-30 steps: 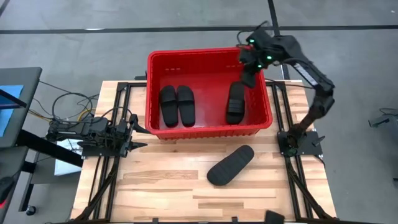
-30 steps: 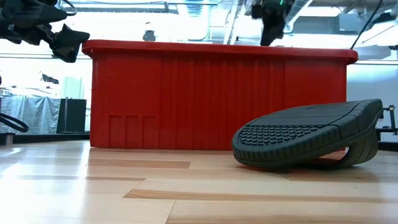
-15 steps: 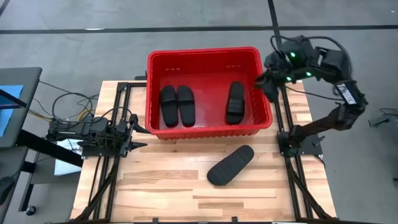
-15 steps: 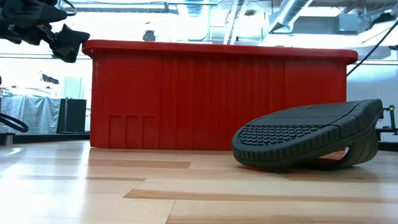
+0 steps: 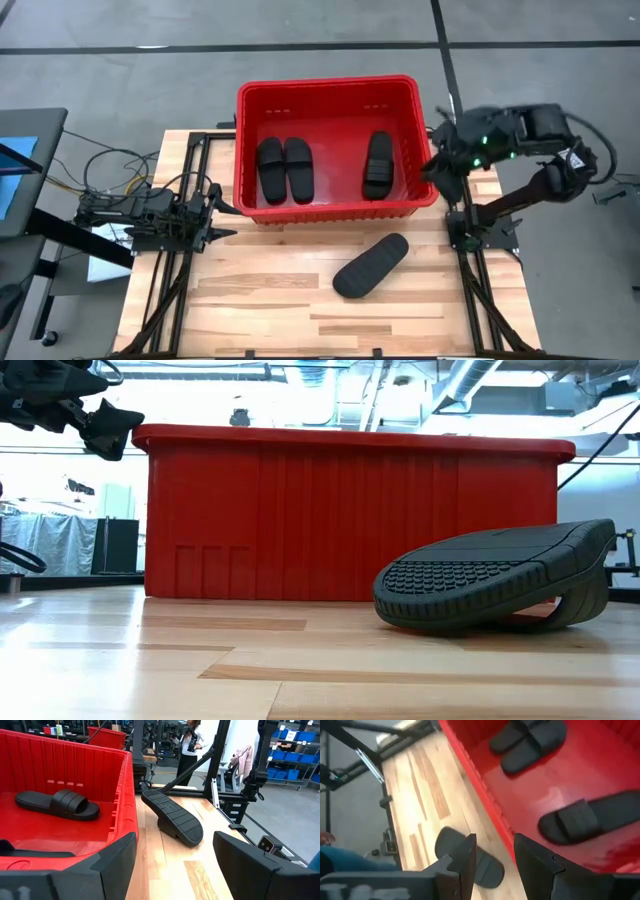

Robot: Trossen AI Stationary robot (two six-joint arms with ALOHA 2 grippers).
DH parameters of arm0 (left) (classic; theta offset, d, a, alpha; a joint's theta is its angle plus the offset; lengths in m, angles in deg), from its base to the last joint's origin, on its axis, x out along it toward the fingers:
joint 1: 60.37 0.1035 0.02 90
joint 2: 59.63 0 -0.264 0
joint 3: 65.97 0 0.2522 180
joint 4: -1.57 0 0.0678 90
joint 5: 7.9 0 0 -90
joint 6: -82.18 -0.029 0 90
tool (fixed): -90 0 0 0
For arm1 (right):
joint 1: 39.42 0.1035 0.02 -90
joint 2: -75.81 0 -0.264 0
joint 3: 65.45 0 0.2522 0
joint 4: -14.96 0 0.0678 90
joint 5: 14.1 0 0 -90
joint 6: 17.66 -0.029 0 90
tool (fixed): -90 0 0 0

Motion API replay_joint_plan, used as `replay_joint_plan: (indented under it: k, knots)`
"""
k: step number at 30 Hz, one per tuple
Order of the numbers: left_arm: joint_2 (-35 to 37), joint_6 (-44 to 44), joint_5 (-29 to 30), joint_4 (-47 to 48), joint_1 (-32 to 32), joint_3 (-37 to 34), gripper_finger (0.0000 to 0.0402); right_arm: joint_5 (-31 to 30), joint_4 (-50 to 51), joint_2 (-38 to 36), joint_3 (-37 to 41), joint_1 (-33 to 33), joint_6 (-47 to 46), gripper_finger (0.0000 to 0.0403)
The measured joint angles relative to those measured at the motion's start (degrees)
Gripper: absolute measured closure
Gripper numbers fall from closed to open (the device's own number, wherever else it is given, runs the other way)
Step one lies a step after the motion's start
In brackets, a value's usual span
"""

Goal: Pick and place slides into bin
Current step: Put the black slides into the red bin

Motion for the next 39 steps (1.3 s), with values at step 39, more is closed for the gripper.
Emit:
replay_joint_plan:
  k: [39]
  knots:
    - [0.0, 0.0, 0.0, 0.0, 0.0, 0.0, 0.0143, -17.0, -4.0, 14.1, 31.2, 44.1, -91.6, 0.0281]
